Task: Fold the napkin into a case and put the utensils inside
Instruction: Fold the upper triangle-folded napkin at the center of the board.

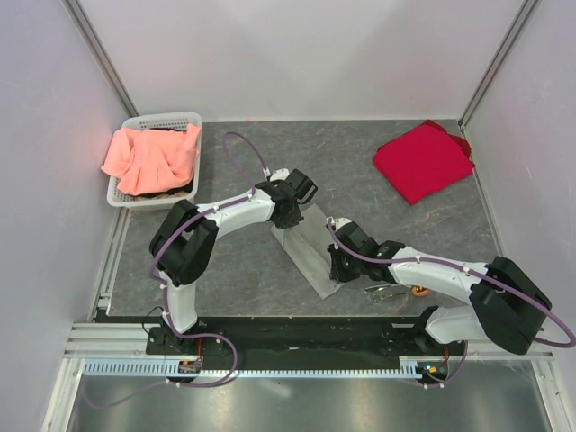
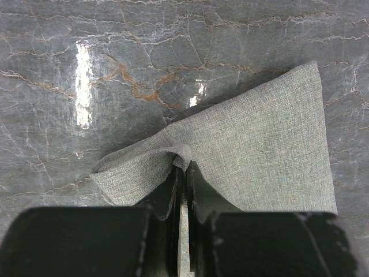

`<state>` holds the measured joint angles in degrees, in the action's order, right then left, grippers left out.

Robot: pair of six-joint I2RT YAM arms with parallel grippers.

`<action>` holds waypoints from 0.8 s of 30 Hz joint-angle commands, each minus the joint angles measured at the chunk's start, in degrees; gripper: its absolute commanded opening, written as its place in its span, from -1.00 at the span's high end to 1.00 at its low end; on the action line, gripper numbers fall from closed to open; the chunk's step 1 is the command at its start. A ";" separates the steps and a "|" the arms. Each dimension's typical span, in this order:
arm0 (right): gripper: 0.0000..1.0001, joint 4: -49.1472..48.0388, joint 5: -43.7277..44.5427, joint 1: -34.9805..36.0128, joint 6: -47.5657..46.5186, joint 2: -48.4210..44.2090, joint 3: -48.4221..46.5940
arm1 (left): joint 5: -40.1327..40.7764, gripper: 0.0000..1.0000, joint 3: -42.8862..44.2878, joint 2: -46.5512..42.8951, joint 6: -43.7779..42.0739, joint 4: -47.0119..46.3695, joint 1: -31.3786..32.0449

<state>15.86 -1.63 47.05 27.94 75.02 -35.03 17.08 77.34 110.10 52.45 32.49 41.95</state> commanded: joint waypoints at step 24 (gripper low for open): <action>1.00 -5.40 5.85 -1.78 2.20 1.53 2.86 | -9.25 0.53 -7.20 -14.57 -9.12 -6.91 -5.38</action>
<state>9.26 2.37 45.71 30.41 77.38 -32.86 9.85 73.19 95.37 45.43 27.27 39.94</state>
